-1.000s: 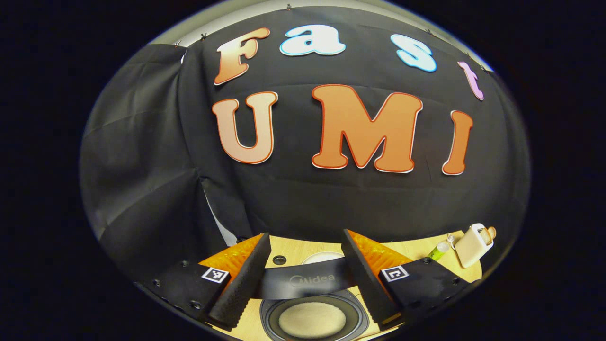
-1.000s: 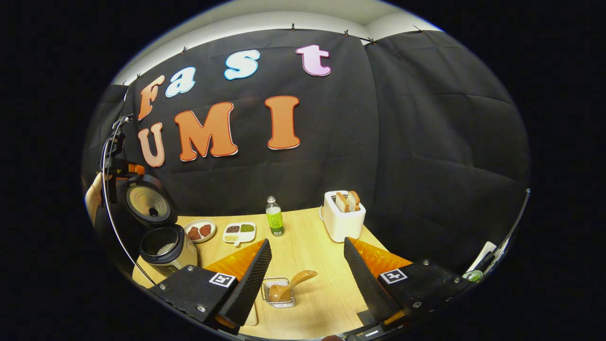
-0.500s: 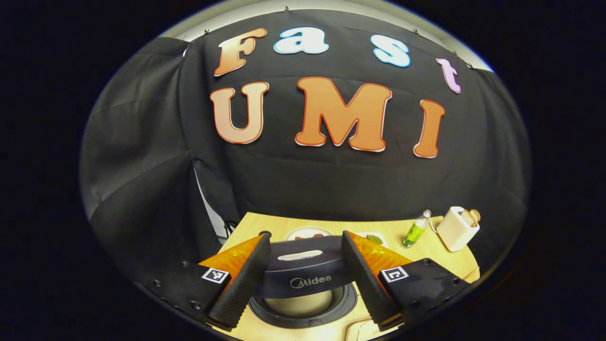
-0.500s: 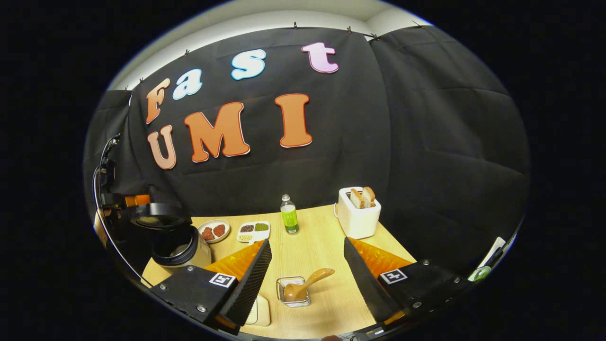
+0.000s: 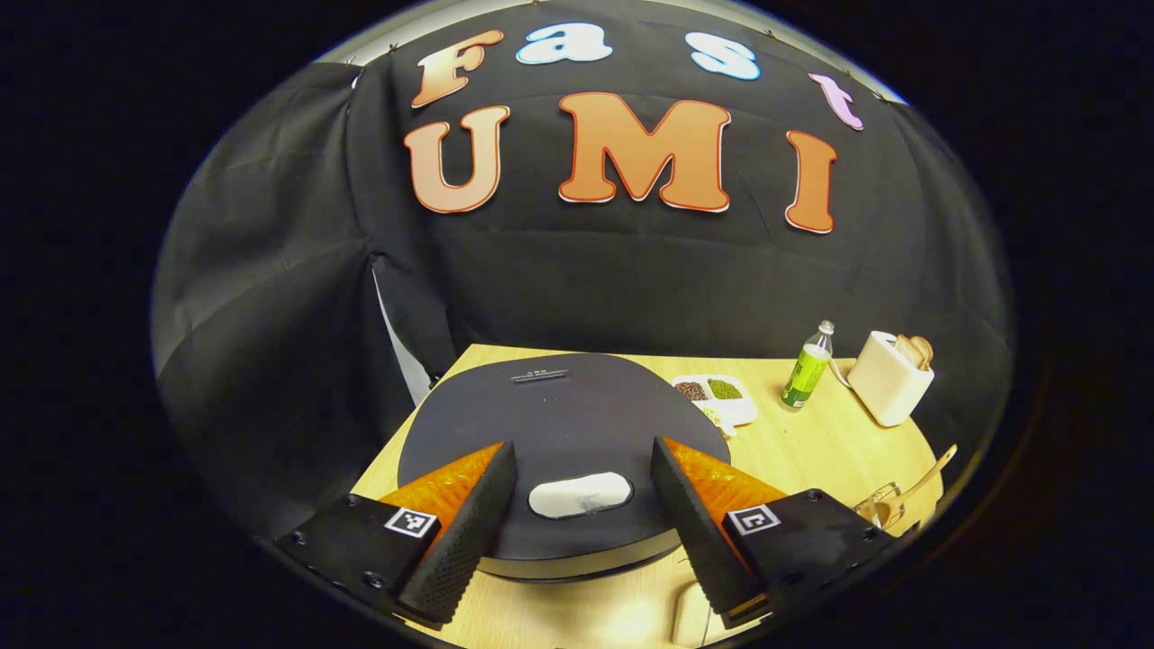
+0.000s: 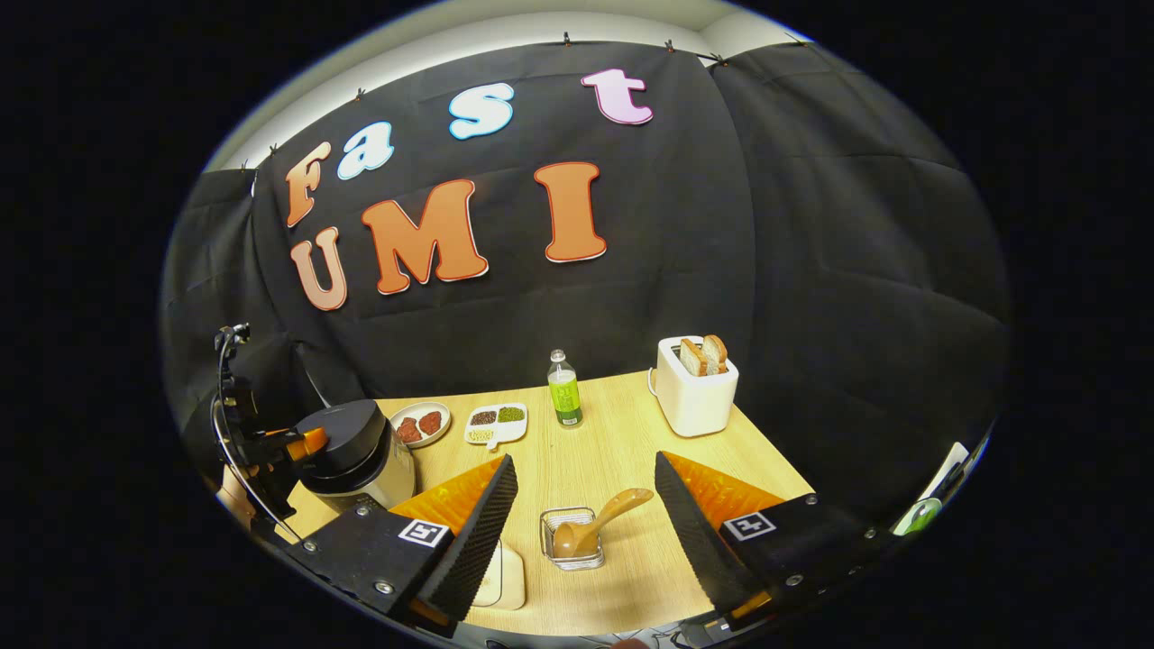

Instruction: Close the left gripper, press the button to open the rice cooker; take a wooden spoon from the chopstick holder with the right hand, scoop a spoonful of rice and pour it into the rice cooker, then put the wooden spoon back into the chopstick holder.

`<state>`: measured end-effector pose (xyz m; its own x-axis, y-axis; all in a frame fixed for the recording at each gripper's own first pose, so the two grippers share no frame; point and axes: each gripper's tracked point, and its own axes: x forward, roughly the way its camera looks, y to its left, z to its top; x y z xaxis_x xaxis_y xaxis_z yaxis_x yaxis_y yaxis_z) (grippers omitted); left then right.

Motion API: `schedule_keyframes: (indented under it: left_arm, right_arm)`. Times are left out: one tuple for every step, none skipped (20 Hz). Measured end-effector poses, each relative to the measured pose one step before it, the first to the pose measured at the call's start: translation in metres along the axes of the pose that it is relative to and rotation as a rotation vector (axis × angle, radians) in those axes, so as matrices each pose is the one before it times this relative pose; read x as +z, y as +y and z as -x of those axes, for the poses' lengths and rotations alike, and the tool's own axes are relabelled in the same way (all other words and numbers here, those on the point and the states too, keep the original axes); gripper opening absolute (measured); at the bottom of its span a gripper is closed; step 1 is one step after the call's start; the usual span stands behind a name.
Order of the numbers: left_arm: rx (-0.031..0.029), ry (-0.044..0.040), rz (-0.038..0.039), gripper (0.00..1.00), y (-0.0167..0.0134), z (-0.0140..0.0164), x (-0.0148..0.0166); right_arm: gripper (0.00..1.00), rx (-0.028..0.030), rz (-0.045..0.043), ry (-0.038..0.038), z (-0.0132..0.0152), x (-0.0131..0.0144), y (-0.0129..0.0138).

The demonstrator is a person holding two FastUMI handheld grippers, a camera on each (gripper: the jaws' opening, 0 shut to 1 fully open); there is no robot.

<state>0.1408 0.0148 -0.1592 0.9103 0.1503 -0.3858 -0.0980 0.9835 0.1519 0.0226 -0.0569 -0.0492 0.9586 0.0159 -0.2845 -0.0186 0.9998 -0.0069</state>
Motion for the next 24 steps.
schedule_keyframes:
  left_arm:
    - [0.00018, 0.00937, -0.0002, 0.97, -0.00109, -0.00232, -0.0092]
    - [0.00231, 0.0128, 0.00179, 0.97, -0.00031, -0.00164, -0.00735]
    - [0.00369, 0.01635, -0.00723, 0.97, -0.0003, 0.00074, -0.00678]
    - [0.00958, -0.05117, -0.01182, 0.97, 0.00312, -0.00085, 0.00938]
    - [0.00803, 0.00238, 0.00845, 0.96, 0.00116, 0.00017, -0.00372]
    - [0.00836, -0.00973, 0.01508, 0.95, -0.00019, 0.00119, -0.00158]
    - [-0.00053, -0.03988, 0.00282, 1.0, 0.00097, -0.00256, 0.00135]
    - [-0.0022, -0.01048, -0.01119, 0.96, -0.00235, -0.00262, -0.00311]
    - [-0.00171, 0.00562, -0.00644, 1.0, -0.00233, -0.00116, -0.00413]
    - [-0.00181, 0.0163, -0.00073, 0.97, 0.00018, 0.00153, -0.00526]
    - [-0.00406, -0.01252, 0.00747, 0.98, 0.00123, -0.00131, 0.00262]
    - [-0.003, 0.00887, 0.00029, 0.99, 0.00045, -0.00078, -0.00084]
    - [-0.00058, -0.00502, -0.00253, 1.0, -0.0009, 0.00289, 0.00073]
    - [-0.00131, -0.02571, -0.00635, 0.99, -0.00042, -0.00068, 0.00456]
    - [-0.0026, -0.00762, -0.0091, 0.97, -0.00026, -0.0016, 0.00182]
    - [0.00306, 0.00996, -0.01073, 0.96, -0.00054, 0.00201, 0.00057]
    - [0.00623, 0.01832, -0.00087, 0.96, 0.00146, 0.00392, -0.0017]
    - [-0.0086, 0.0211, 0.01305, 1.0, -0.00183, 0.00314, 0.00186]
    - [-0.01632, 0.00812, 0.02174, 1.0, -0.00499, 0.0067, 0.00403]
    - [-0.00985, -0.00637, 0.01884, 0.94, -0.00067, 0.00796, 0.01164]
    - [-0.0016, -0.01334, 0.01563, 0.94, 0.00197, 0.00836, 0.01377]
    - [-0.003, -0.01969, 0.01062, 1.0, 0.00187, 0.00973, 0.01722]
    - [-0.00157, -0.01682, 0.00957, 0.97, 0.00121, 0.01251, 0.01707]
    - [-0.00655, -0.01887, 0.00992, 0.94, 0.00039, 0.01276, 0.0193]
  right_arm:
    - [0.95, -0.00118, -0.00189, 0.00387, 0.00116, -0.00158, -0.0007]
    - [0.95, -0.00084, 0.00027, 0.00297, 0.00085, -0.00129, -0.0002]
    - [0.95, -0.00098, 0.00106, 0.00206, 0.00023, -0.00084, -0.00115]
    - [0.95, -0.00036, -0.00016, 0.00007, 0.00044, -0.00006, 0.00015]
    - [0.95, 0.00086, -0.00333, -0.00019, 0.00004, 0.00011, 0.00026]
    - [0.95, 0.00227, -0.0051, 0.00014, 0.00027, 0.00015, 0.0011]
    - [0.95, 0.003, -0.0052, 0.00181, -0.00115, -0.00118, 0.00154]
    - [0.95, 0.00401, -0.00402, 0.00447, -0.00051, -0.00155, 0.002]
    - [0.95, 0.00508, -0.0015, 0.00597, -0.00026, -0.00286, 0.00043]
    - [0.95, 0.00506, 0.00291, 0.00663, -0.00049, -0.00284, 0.00169]
    - [0.95, 0.00291, 0.00886, 0.00507, -0.00099, -0.00207, 0.00019]
    - [0.95, -0.00129, 0.00977, 0.00204, 0.00012, -0.00163, -0.00034]
    - [0.95, -0.00095, 0.0089, -0.00038, -0.00074, -0.00002, -0.00157]
    - [0.95, -0.00267, 0.00433, -0.00284, -0.00068, 0.00098, -0.00086]
    - [0.95, -0.00284, -0.00098, -0.00122, -0.00024, 0.00102, -0.00115]
    - [0.95, 0.00125, -0.00508, -0.00062, -0.00015, 0.00143, -0.00073]
    - [0.95, 0.00209, -0.0051, -0.00437, -0.00055, 0.00324, 0.00035]
    - [0.95, 0.00125, -0.00082, -0.01098, 0.00053, 0.00512, 0.00027]
    - [0.95, -0.00119, 0.00381, -0.01478, -0.00039, 0.00683, -0.00113]
    - [0.95, -0.00029, 0.0065, -0.01617, 0.00058, 0.00833, -0.00058]
    - [0.95, 0.00188, 0.00683, -0.01716, -0.00004, 0.00769, 0.00087]
    - [0.95, 0.00204, 0.00754, -0.01982, 0.00009, 0.00899, 0.00134]
    - [0.95, 0.00173, 0.0092, -0.01769, -0.00086, 0.01037, -0.00047]
    - [0.95, -0.00015, 0.00924, -0.01807, 0.00061, 0.00914, 0.00029]
